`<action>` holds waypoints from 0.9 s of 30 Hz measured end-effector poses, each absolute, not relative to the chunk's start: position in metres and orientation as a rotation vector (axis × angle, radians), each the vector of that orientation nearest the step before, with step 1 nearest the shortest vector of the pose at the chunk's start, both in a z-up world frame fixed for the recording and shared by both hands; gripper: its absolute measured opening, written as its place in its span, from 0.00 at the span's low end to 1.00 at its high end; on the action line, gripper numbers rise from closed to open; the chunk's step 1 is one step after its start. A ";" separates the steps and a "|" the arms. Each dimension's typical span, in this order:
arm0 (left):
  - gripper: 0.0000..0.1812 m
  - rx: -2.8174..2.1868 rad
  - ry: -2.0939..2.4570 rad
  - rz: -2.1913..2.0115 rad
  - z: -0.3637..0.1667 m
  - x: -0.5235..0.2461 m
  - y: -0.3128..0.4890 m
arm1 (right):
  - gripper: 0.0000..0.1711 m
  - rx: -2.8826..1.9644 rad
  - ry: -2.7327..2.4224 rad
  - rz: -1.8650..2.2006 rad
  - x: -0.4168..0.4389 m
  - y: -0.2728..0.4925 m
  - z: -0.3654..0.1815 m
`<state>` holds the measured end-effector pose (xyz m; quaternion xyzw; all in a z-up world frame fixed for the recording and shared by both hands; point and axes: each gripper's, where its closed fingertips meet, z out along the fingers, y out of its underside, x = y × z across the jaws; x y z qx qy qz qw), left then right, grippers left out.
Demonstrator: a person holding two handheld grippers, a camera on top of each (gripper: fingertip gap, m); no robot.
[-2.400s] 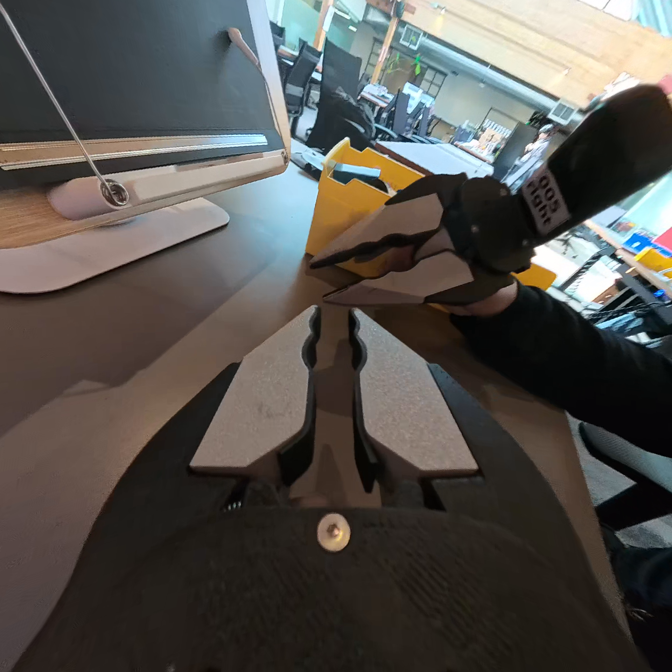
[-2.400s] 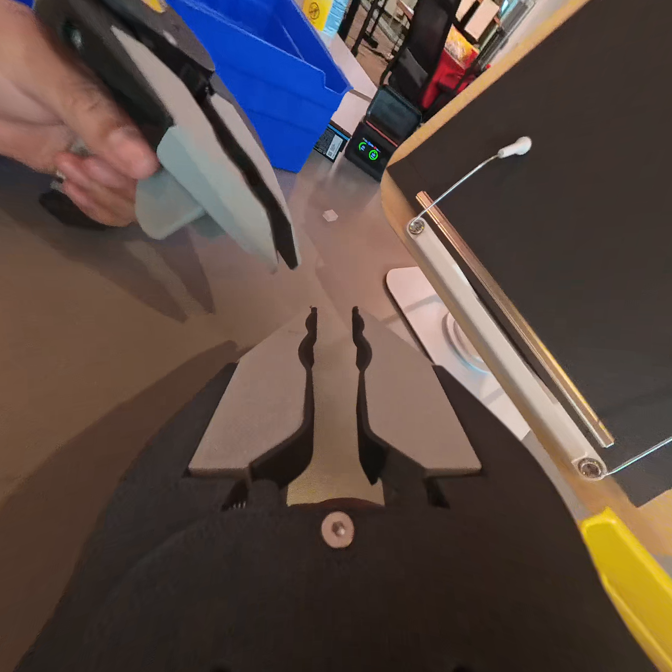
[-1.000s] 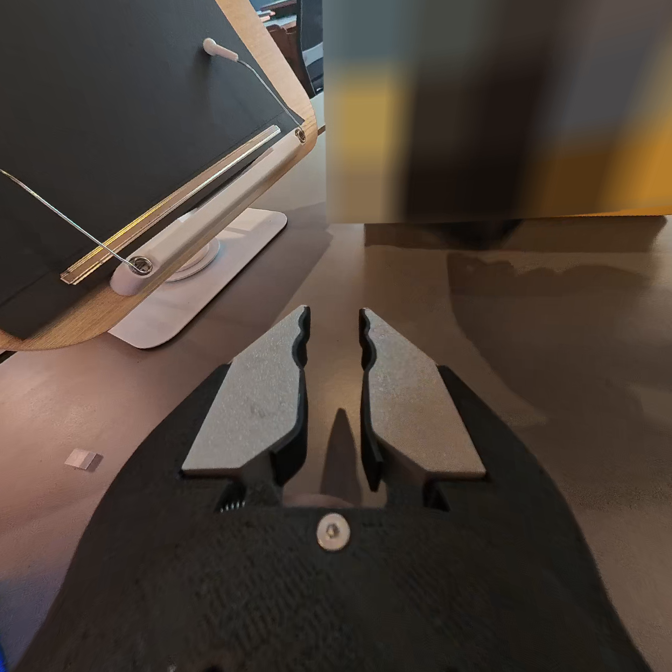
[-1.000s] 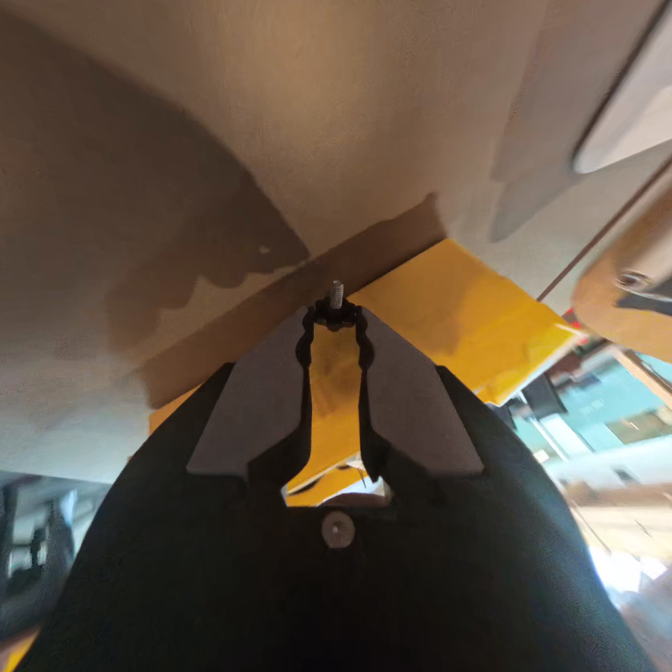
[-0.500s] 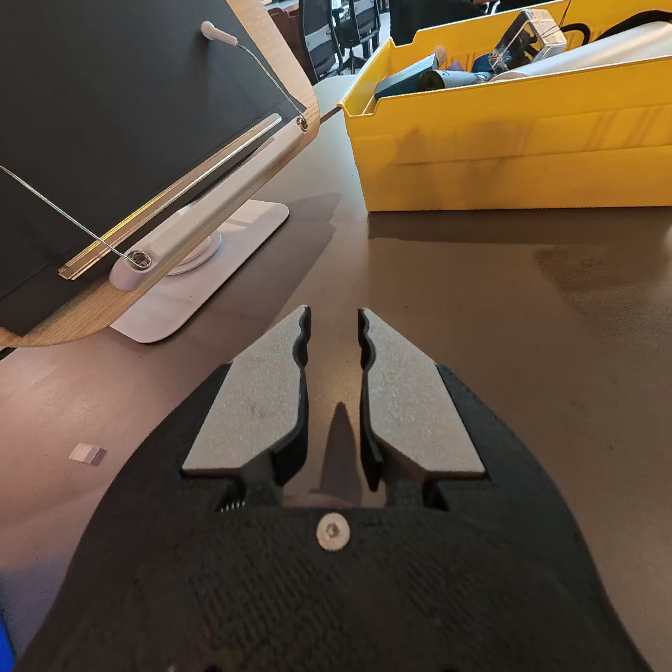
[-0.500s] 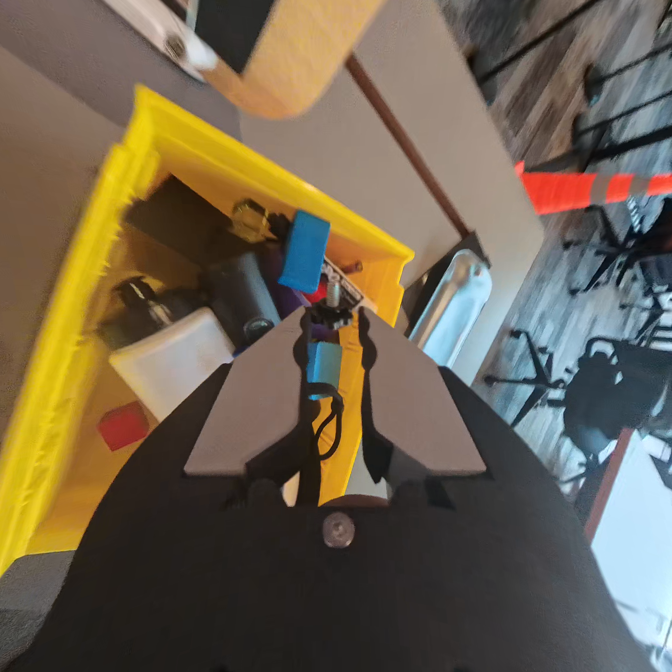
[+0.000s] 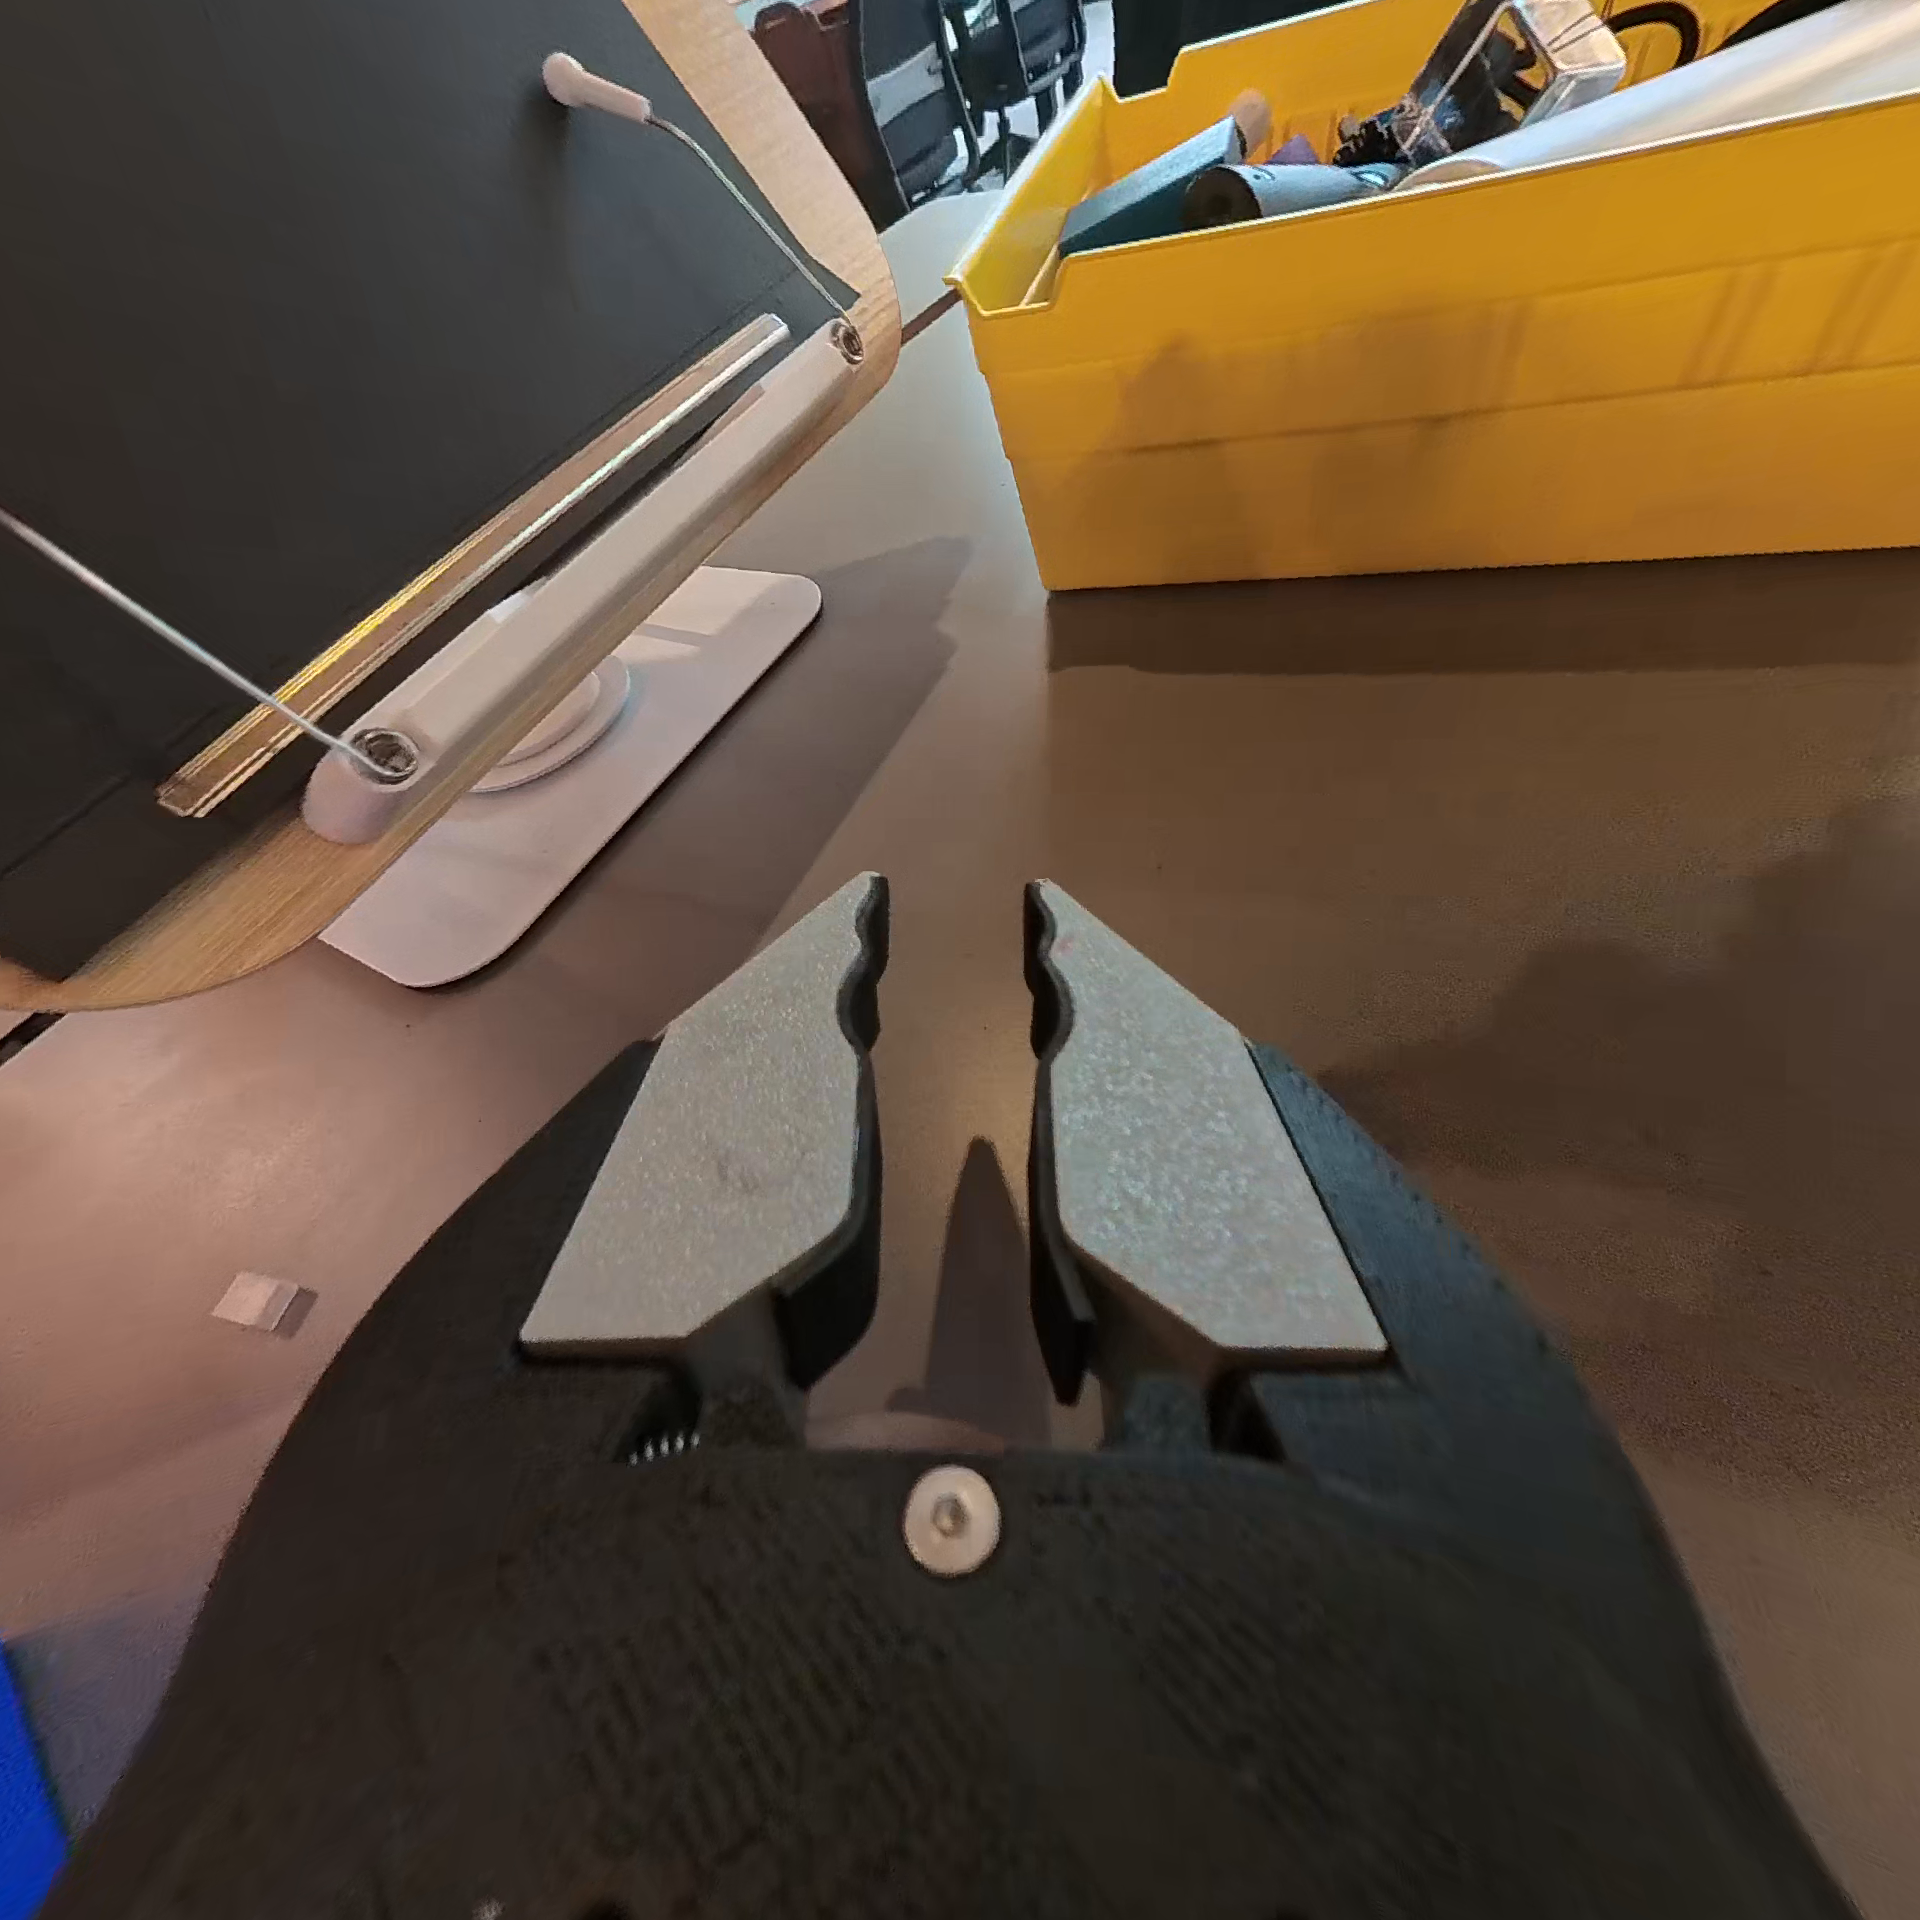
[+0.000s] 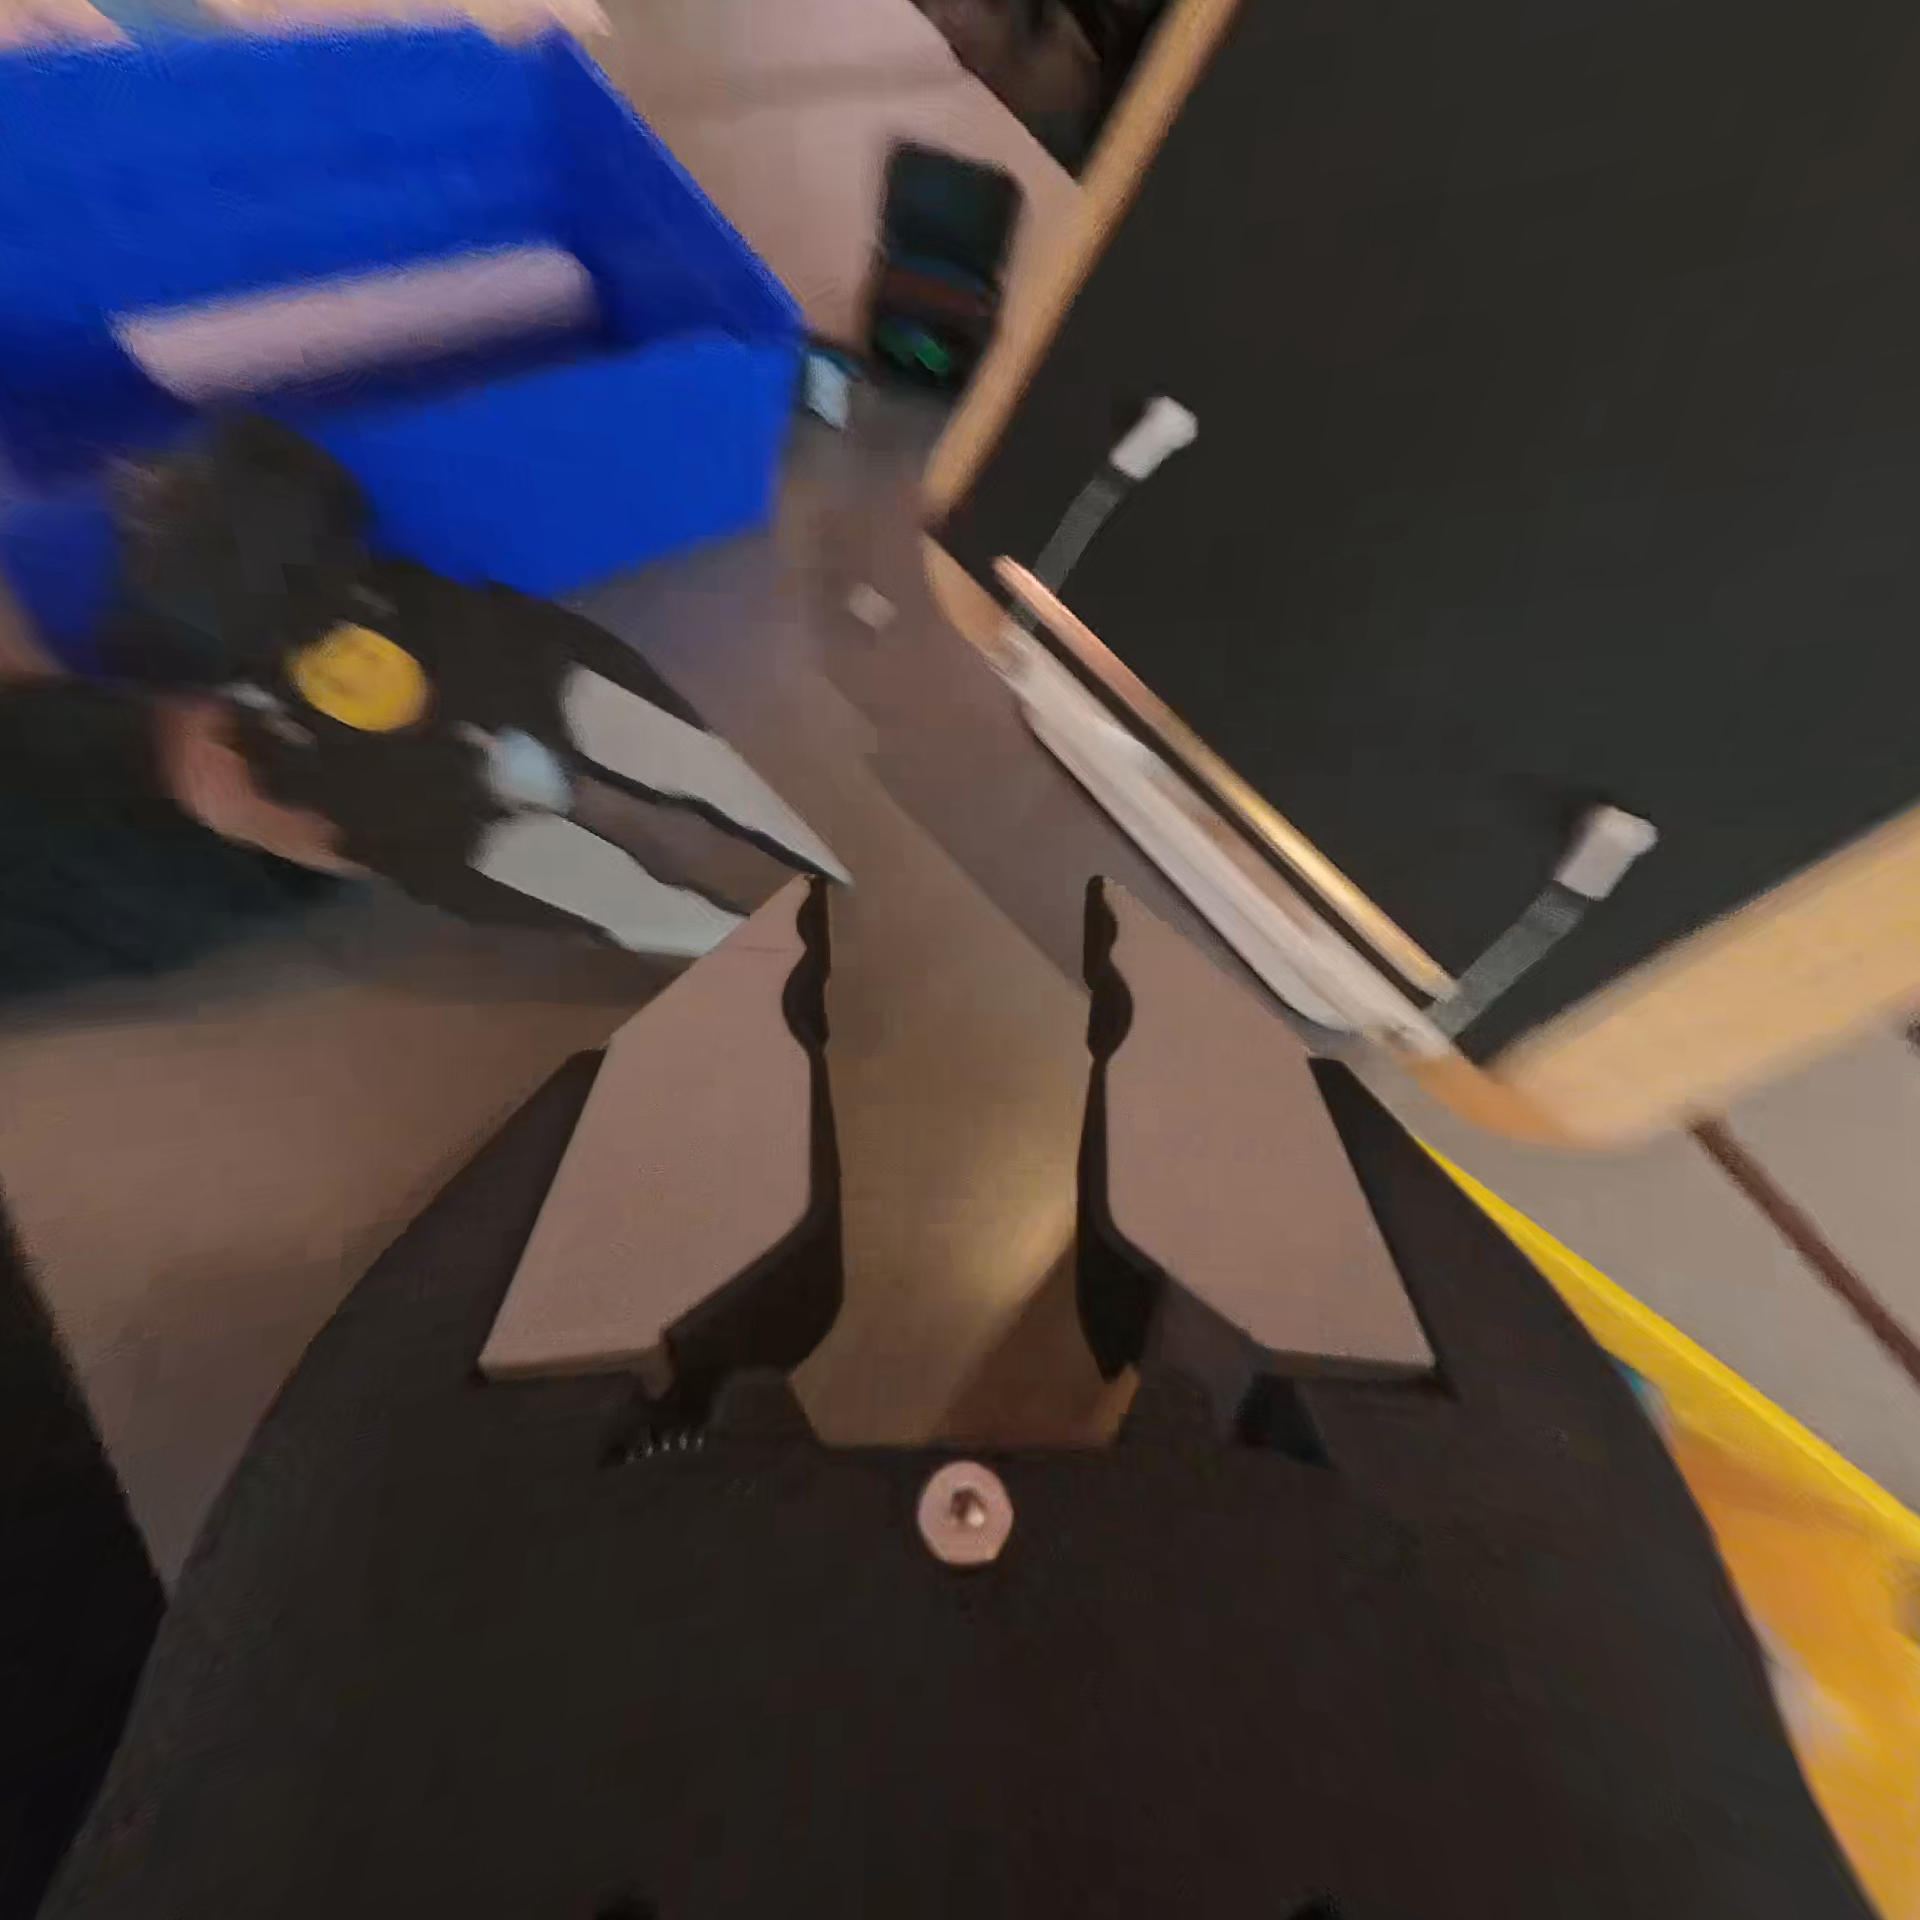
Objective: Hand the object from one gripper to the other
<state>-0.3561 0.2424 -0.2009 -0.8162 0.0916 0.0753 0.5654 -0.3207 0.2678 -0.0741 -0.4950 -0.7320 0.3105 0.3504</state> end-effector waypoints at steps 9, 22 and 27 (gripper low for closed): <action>0.13 -1.858 0.021 0.237 -0.189 -0.388 0.238 | 0.31 -1.282 -1.637 0.842 -0.403 0.275 -0.191; 0.16 -1.887 -0.023 0.220 -0.190 -0.347 0.230 | 0.31 -1.171 -1.755 0.753 -0.408 0.274 -0.218; 0.17 -1.892 0.090 0.153 -0.148 -0.277 0.178 | 0.32 -1.200 -1.754 0.795 -0.404 0.270 -0.217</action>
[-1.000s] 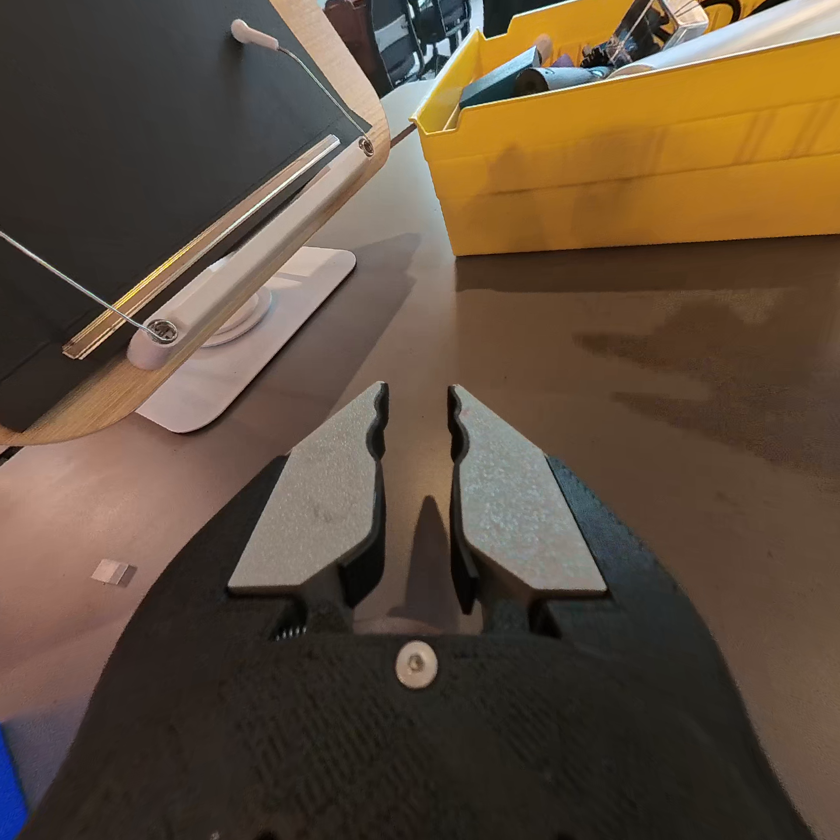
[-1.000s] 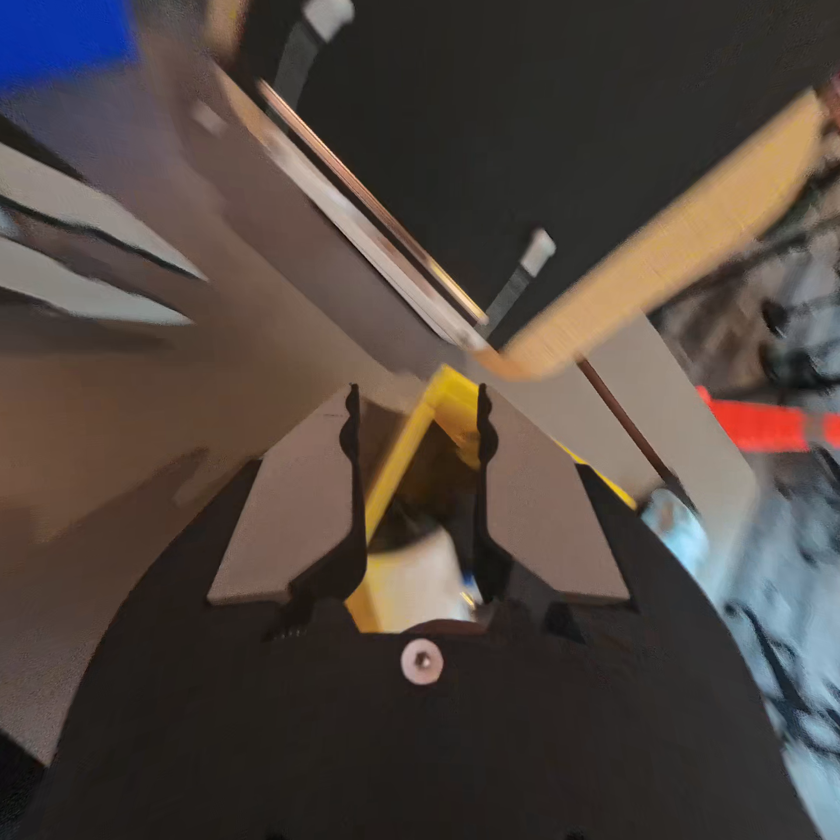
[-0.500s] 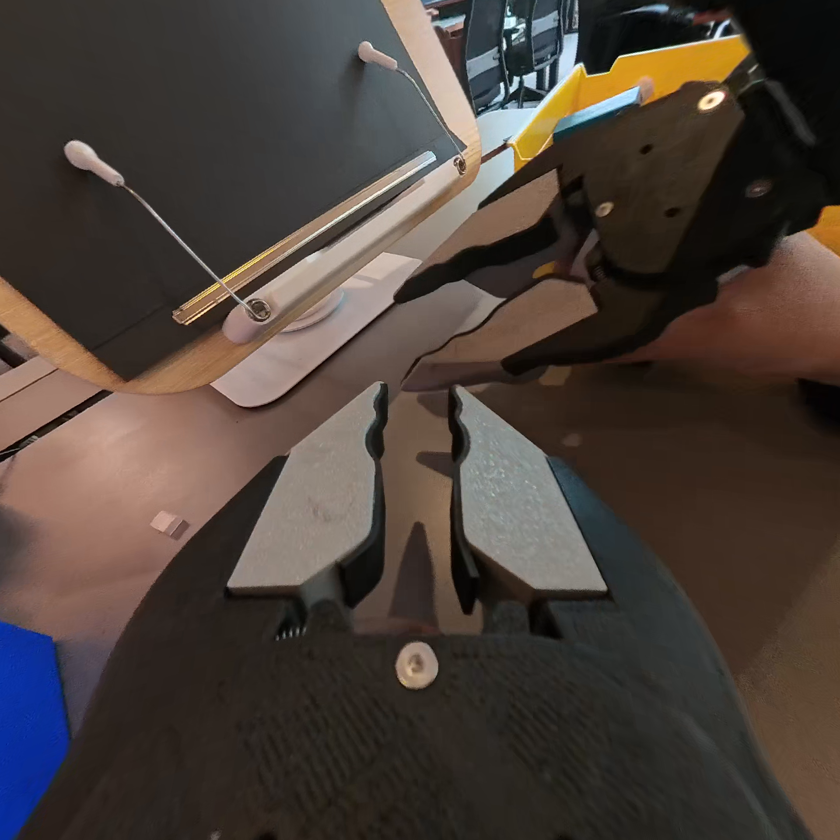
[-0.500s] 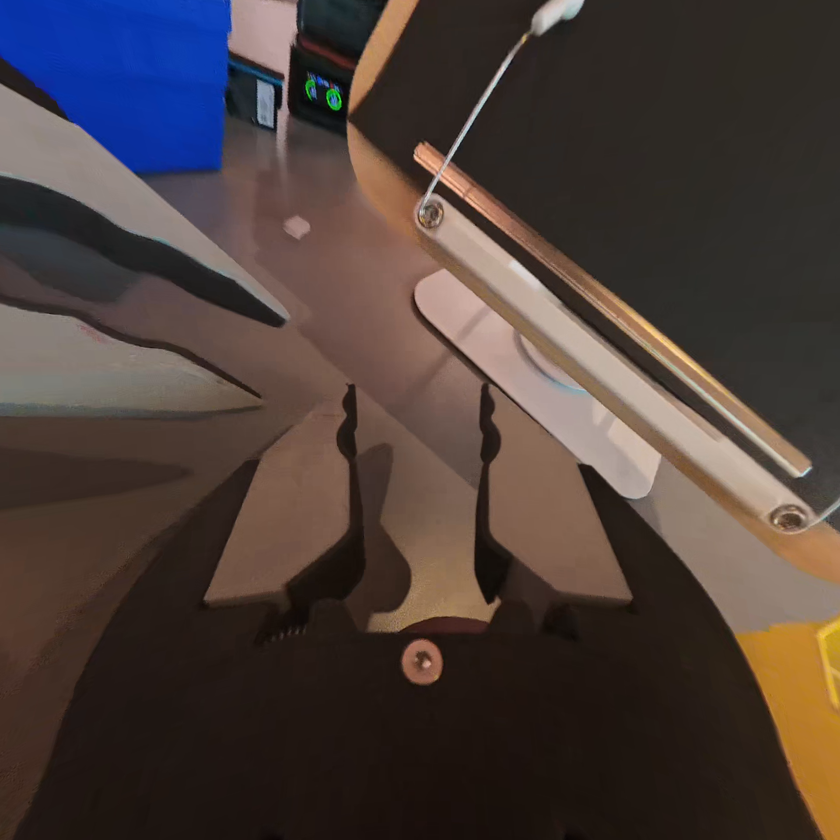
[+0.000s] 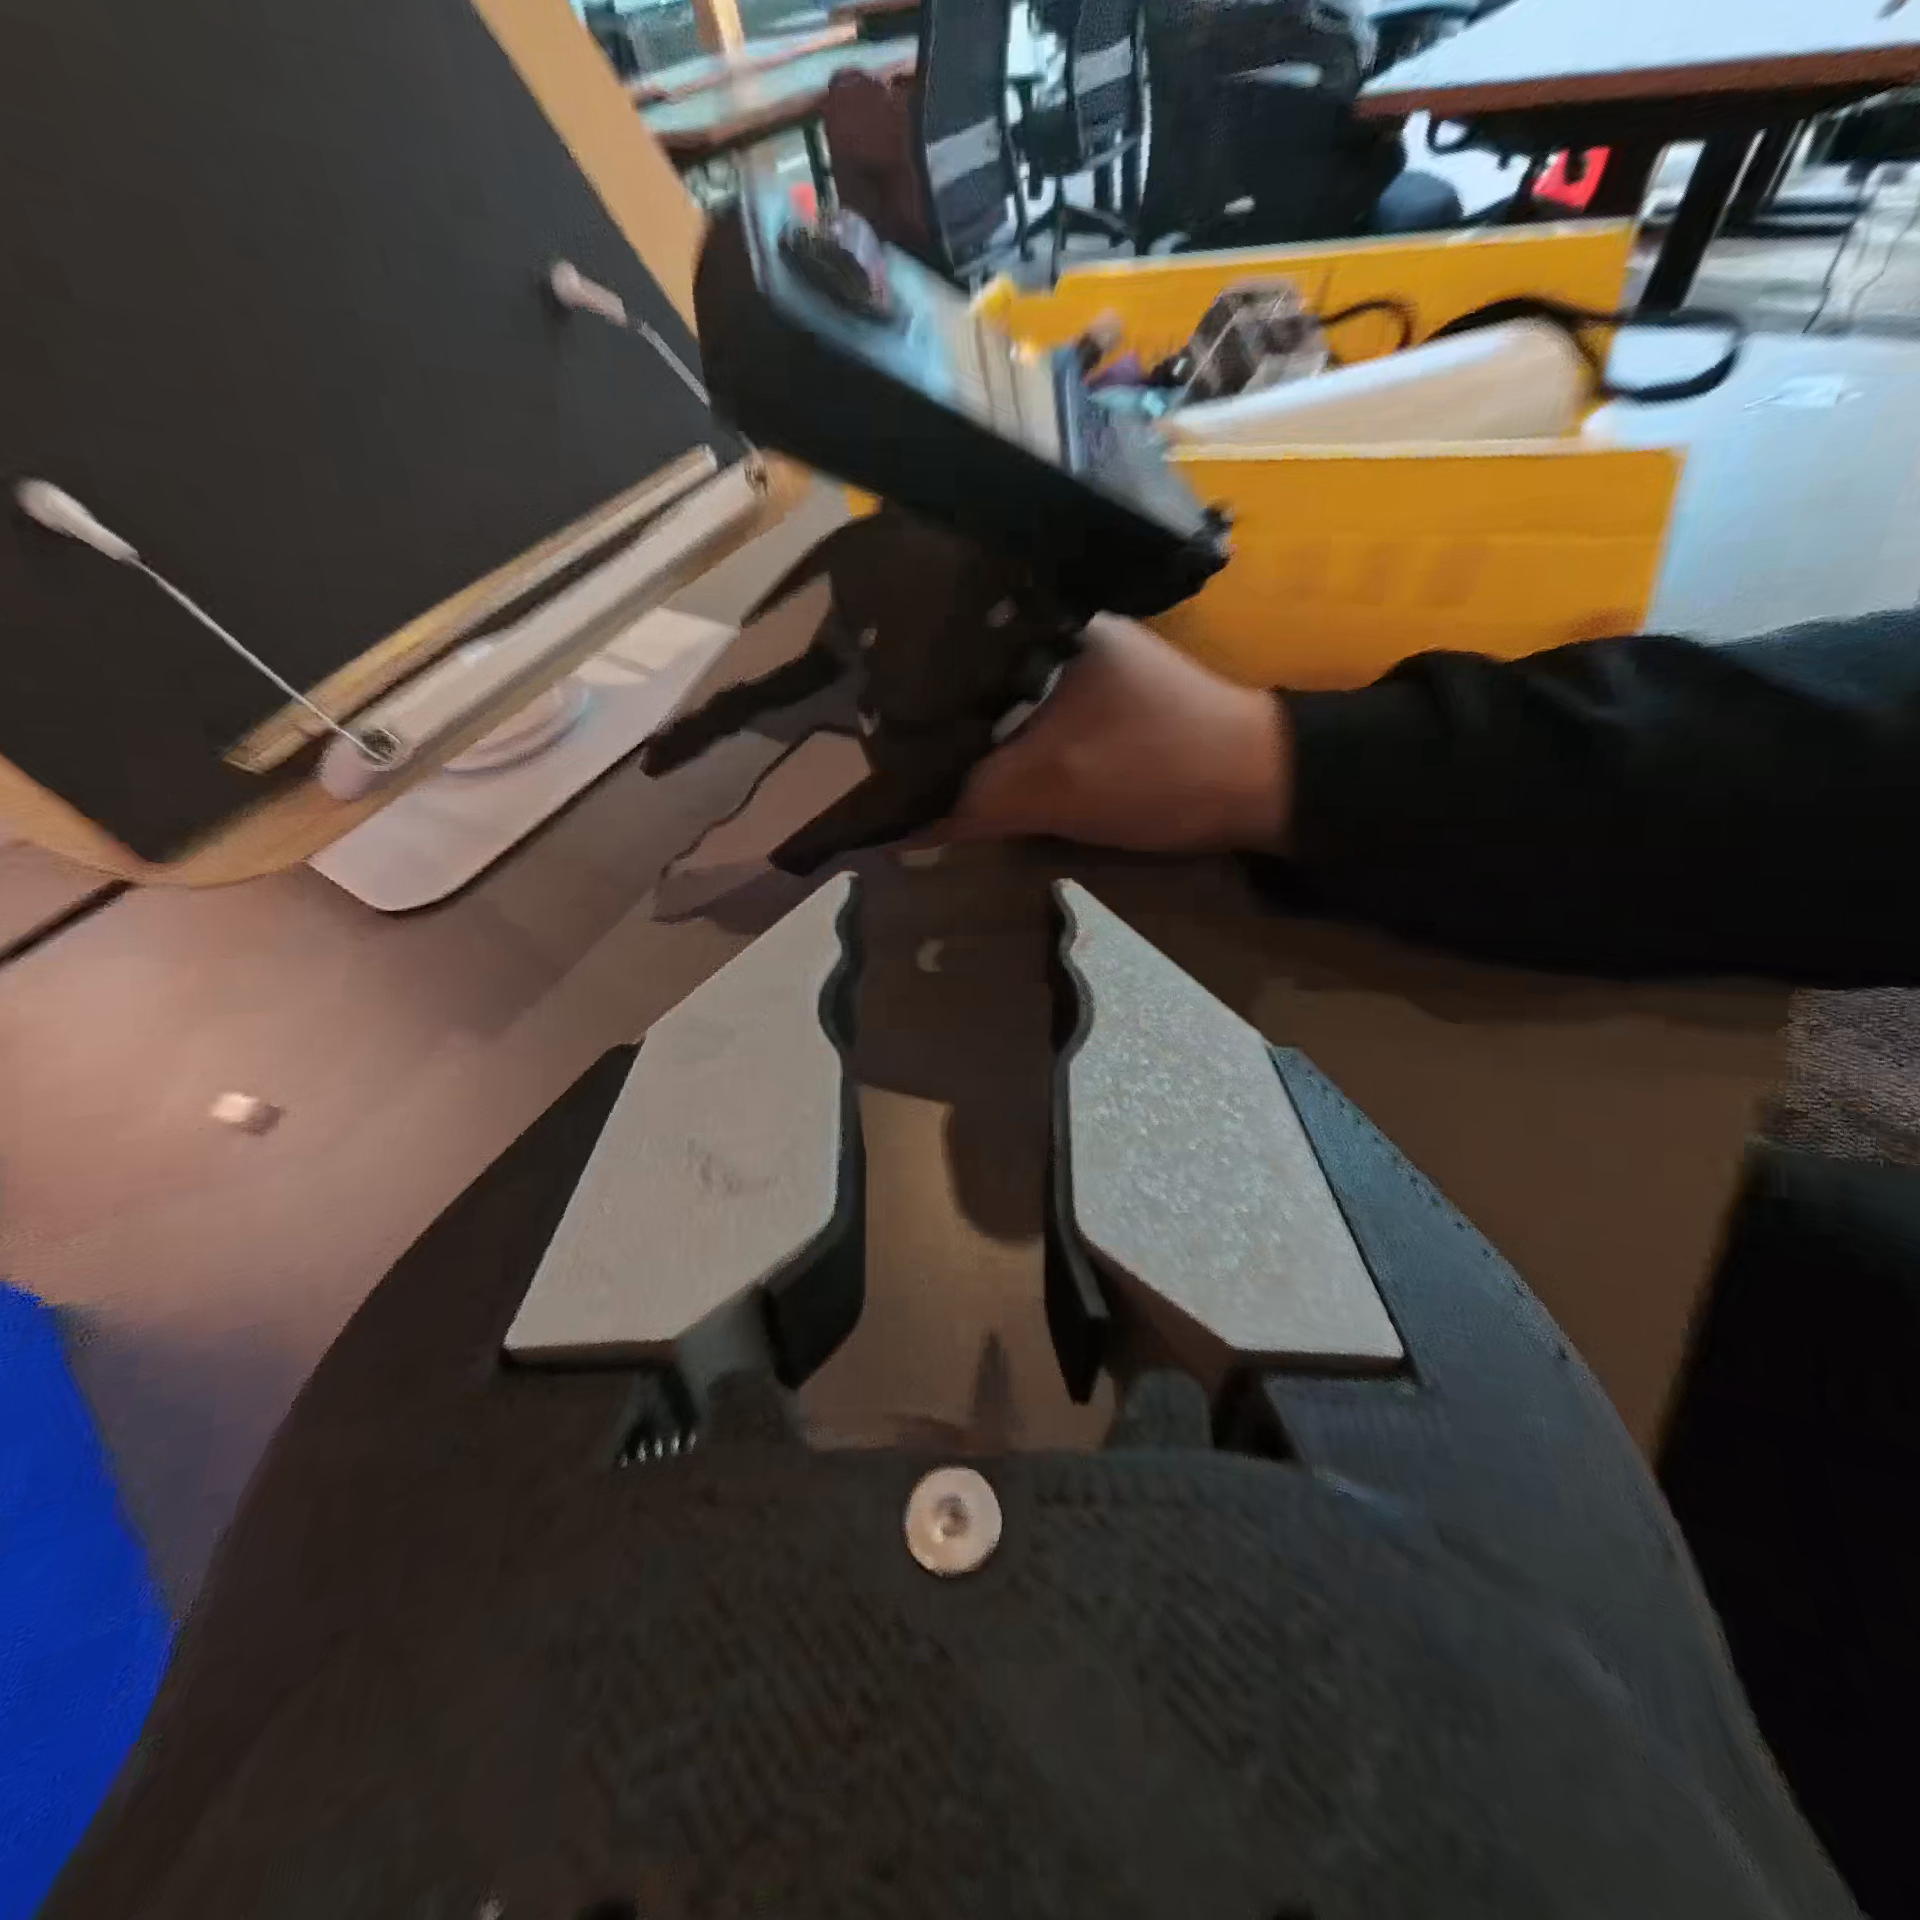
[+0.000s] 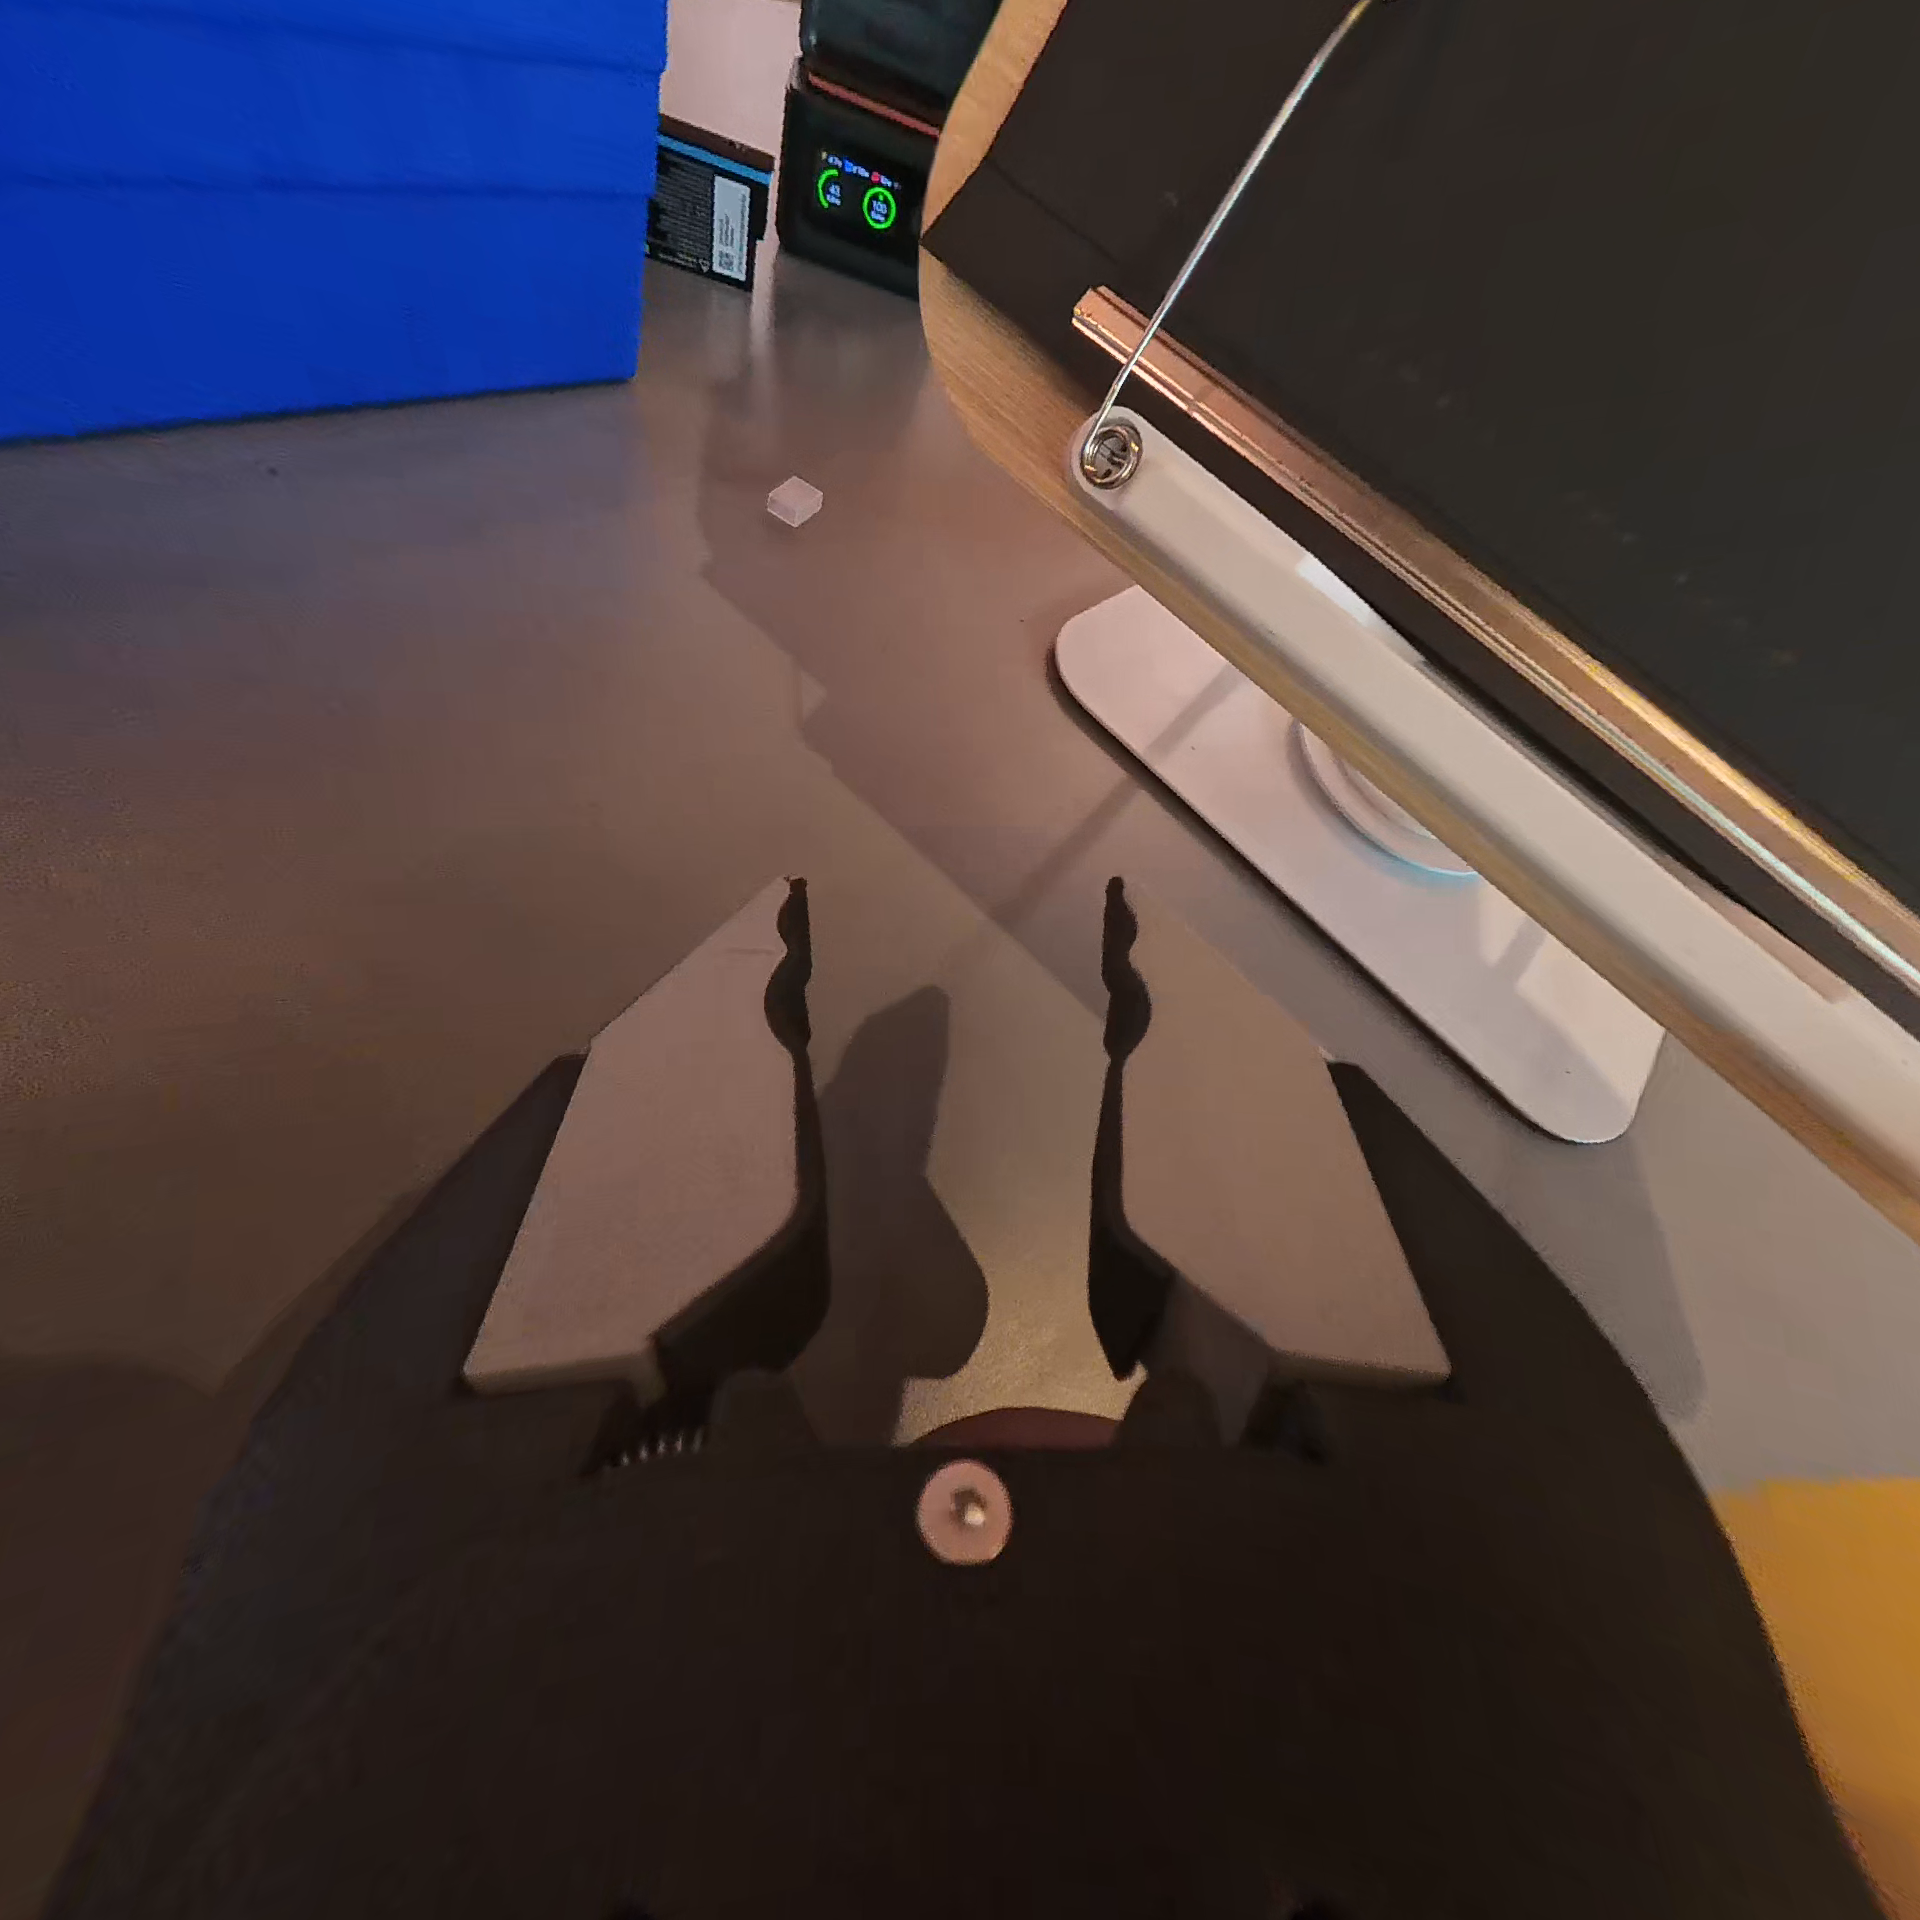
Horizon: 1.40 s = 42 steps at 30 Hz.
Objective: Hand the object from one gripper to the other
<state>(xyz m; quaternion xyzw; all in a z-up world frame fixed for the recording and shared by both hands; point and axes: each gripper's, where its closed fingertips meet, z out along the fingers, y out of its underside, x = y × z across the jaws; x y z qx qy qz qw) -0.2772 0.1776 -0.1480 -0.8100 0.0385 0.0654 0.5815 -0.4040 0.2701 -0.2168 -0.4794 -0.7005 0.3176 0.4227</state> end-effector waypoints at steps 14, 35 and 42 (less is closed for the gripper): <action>0.28 -2.620 -0.822 0.494 -0.216 -0.534 -0.054 | 0.30 -1.169 -1.780 0.881 -0.403 0.250 -0.213; 0.24 -2.711 -0.895 0.493 -0.229 -0.568 -0.055 | 0.29 -1.213 -1.783 0.876 -0.406 0.257 -0.217; 0.13 -2.651 -0.952 0.584 -0.254 -0.591 -0.053 | 0.27 -1.189 -1.806 0.856 -0.406 0.254 -0.219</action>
